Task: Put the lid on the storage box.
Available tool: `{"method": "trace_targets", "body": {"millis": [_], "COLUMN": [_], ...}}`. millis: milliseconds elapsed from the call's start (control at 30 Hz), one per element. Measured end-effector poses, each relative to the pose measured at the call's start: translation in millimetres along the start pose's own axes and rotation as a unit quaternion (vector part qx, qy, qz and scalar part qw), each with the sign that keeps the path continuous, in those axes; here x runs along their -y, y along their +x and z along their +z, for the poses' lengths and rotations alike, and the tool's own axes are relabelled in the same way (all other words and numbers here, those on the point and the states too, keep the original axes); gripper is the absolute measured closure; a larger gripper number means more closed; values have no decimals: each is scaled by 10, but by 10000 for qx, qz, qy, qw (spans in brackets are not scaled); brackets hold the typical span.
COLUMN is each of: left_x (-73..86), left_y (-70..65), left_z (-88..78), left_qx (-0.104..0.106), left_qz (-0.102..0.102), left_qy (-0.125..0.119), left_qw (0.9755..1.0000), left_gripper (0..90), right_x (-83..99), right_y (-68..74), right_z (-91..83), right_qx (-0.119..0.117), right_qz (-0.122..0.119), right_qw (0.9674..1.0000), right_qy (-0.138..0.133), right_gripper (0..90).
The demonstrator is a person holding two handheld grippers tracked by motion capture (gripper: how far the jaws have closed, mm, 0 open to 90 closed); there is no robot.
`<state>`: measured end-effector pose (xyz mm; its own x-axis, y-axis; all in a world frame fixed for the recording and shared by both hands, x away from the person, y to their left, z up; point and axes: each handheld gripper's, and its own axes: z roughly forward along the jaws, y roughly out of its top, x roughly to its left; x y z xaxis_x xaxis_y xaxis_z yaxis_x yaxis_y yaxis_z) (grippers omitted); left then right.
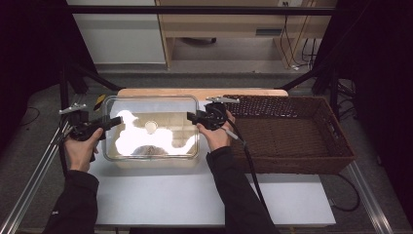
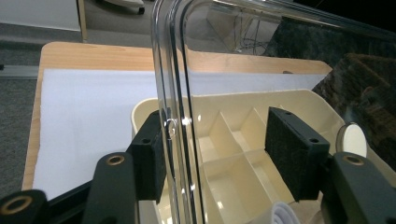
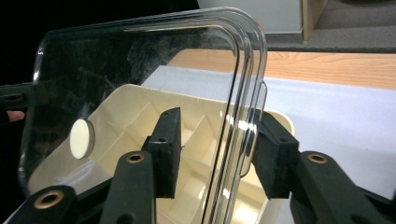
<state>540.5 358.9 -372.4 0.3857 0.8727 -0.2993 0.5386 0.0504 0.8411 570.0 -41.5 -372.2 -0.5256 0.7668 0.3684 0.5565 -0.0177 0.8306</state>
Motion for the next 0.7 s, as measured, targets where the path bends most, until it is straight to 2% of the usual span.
{"method": "trace_targets", "body": {"millis": [300, 700], "left_x": [17, 48], "left_y": [34, 80], "left_z": [120, 243], "left_qx": [-21, -90], "left_qz": [-28, -40], "left_qy": [88, 308], "left_qw": [10000, 9995], "left_gripper": [375, 333], "right_x": [46, 108], "right_y": [-5, -51], "right_z": [99, 250], "right_qx": [204, 306], "right_qz": [-57, 53], "right_qw": [9998, 9995], "right_qy": [29, 99], "right_gripper": [511, 458]}}
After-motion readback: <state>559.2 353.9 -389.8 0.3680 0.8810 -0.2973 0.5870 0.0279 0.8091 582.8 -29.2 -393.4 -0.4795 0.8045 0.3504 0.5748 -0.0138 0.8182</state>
